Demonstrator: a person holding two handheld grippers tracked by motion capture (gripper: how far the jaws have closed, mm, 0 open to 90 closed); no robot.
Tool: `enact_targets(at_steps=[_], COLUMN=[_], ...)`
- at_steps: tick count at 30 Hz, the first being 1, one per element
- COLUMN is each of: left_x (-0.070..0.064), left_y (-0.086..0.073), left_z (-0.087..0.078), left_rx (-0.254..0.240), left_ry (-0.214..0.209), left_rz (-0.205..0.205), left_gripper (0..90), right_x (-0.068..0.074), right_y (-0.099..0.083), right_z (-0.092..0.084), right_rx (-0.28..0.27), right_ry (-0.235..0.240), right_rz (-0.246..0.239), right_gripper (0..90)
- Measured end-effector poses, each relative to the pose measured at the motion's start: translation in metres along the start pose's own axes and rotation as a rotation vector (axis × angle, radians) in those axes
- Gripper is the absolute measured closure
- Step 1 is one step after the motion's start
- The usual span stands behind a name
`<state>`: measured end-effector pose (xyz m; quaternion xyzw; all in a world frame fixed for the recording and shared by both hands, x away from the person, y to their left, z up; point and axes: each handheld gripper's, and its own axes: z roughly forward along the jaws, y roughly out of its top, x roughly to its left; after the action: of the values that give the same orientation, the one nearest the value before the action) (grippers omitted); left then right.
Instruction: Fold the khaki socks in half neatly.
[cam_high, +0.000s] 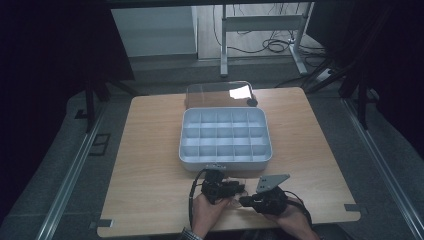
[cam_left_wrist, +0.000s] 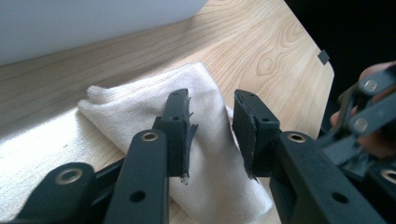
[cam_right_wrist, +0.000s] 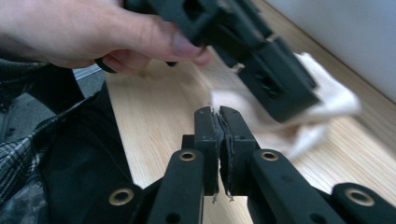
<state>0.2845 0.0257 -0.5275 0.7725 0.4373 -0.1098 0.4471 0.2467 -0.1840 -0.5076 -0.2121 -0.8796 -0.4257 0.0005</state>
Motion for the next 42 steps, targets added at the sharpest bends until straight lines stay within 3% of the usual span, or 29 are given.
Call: enact_targets(at_steps=[7, 18, 23, 25, 26, 29, 31, 36, 42], left_x=[0.001, 0.004, 0.002, 0.001, -0.001, -0.002, -0.003, -0.003, -0.004], left_y=[0.002, 0.01, 0.009, 0.008, 0.006, 0.005, 0.003, -0.007, -0.004], left_z=[-0.005, -0.023, -0.024, -0.025, -0.026, -0.028, -0.031, -0.033, -0.026], left_rx=[-0.015, -0.071, -0.064, -0.064, -0.062, -0.058, -0.051, -0.028, -0.014], left_ry=[-0.016, 0.0, 0.001, 0.0, 0.0, -0.001, 0.002, -0.015, -0.071], left_rz=[-0.009, 0.002, 0.006, 0.01, 0.017, 0.019, 0.022, 0.005, -0.004], left_gripper=[61.6, 60.3, 61.0, 61.0, 61.0, 60.8, 60.2, 60.5, 61.8], right_x=[-0.002, -0.015, -0.018, -0.021, -0.027, -0.034, -0.042, -0.045, -0.047], right_y=[-0.004, -0.015, -0.013, -0.011, -0.007, -0.005, -0.004, -0.008, -0.009], right_z=[0.016, 0.017, 0.006, -0.001, -0.008, -0.011, -0.008, 0.005, 0.008], right_rx=[0.029, 0.036, 0.012, -0.01, -0.029, -0.041, -0.034, 0.011, 0.018], right_ry=[-0.008, -0.026, -0.043, -0.067, -0.1, -0.134, -0.144, -0.145, -0.132], right_rz=[0.004, 0.039, 0.041, 0.045, 0.057, 0.065, 0.08, 0.08, 0.082], right_gripper=[83.4, 80.8, 80.3, 80.3, 78.9, 76.3, 72.4, 75.0, 77.0])
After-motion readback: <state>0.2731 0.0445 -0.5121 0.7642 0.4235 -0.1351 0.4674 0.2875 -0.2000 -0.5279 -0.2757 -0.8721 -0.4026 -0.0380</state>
